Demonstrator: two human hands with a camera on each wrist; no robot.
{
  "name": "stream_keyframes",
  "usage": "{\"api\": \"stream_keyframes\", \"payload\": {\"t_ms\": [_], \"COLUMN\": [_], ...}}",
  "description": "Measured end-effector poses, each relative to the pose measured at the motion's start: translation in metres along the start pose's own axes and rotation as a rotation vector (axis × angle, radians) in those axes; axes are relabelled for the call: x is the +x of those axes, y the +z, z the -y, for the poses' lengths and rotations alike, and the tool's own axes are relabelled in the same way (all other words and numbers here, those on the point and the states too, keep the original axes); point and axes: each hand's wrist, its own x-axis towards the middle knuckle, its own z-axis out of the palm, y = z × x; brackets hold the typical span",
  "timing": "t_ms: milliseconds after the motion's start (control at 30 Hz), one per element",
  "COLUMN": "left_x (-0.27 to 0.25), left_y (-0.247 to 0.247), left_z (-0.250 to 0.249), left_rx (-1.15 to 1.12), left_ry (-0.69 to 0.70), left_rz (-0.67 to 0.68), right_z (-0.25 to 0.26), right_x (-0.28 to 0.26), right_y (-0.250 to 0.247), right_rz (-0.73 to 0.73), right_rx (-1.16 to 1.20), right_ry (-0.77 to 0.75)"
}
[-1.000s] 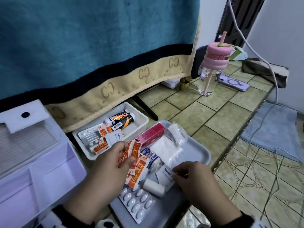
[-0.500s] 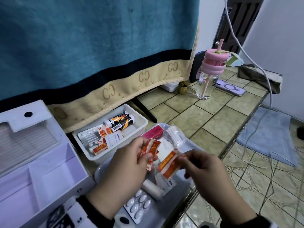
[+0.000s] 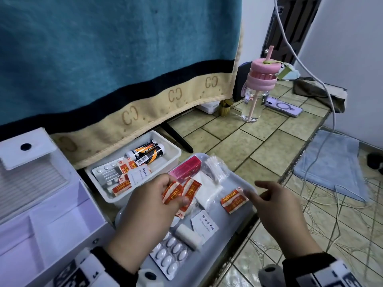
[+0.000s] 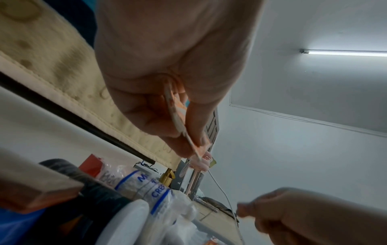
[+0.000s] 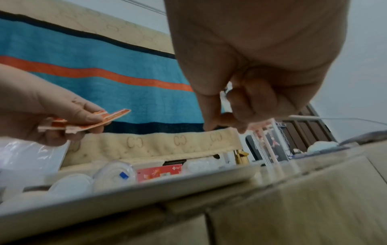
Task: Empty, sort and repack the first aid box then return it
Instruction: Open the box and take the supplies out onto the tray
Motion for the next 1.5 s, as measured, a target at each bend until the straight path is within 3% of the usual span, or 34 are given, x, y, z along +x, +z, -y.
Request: {"api": "stream_keyframes", "payload": {"t_ms": [67,133,233,300,467,533,733,900,967,1100,1167,1233,1367,1500], "left_x": [0.000,-0.002,-0.006,-0.007,-0.004,-0.002,-0.001,0.000,-0.001,-0.003,-0.003,-0.003,-0.003,-0.002], "left_y": [0.002,0.006,0.014,0.019,0.020,0.018,0.016,0.017,0.017,0.022,0.026,0.028,0.030,0.027], "left_z": [0.000,-0.001,-0.005,-0.004,0.008,0.012,0.014,0.017,0.015,0.007,0.006,0.006,0.008,0.010], "left_rx": [0.010,0.001,-0.008,0.000,-0.036,-0.015,0.077,0.121,0.117,0.088,0.008,-0.056,-0.086,-0.082], "left_ry": [-0.002,0.001,0.018,0.053,0.083,0.092,0.206,0.224,0.221,0.226,0.194,0.165,0.152,0.141], "left_rz": [0.009,0.040,0.110,0.147,0.102,0.065,0.041,0.050,0.079,0.116,0.138,0.155,0.173,0.135], "right_z": [0.013,0.032,0.043,0.042,0.016,0.003,-0.006,0.004,0.015,0.033,0.038,0.036,0.035,0.024], "right_x": [-0.009,-0.023,-0.033,-0.029,0.000,0.010,0.015,0.006,-0.002,-0.018,-0.022,-0.021,-0.022,-0.010], "right_y": [-0.004,-0.007,-0.006,-0.005,-0.010,-0.009,0.004,-0.003,-0.004,-0.001,0.000,0.003,0.004,-0.002], "right_rz": [0.072,0.319,0.537,0.505,0.150,0.113,0.168,0.082,0.157,0.467,0.608,0.657,0.626,0.350], "right_rx": [0.219,0.478,0.457,0.370,0.268,0.270,0.256,0.173,0.248,0.491,0.486,0.432,0.347,0.292], "right_ry": [-0.048,-0.065,-0.158,-0.163,0.040,0.135,0.214,0.055,-0.009,-0.086,-0.149,-0.200,-0.188,-0.004]}}
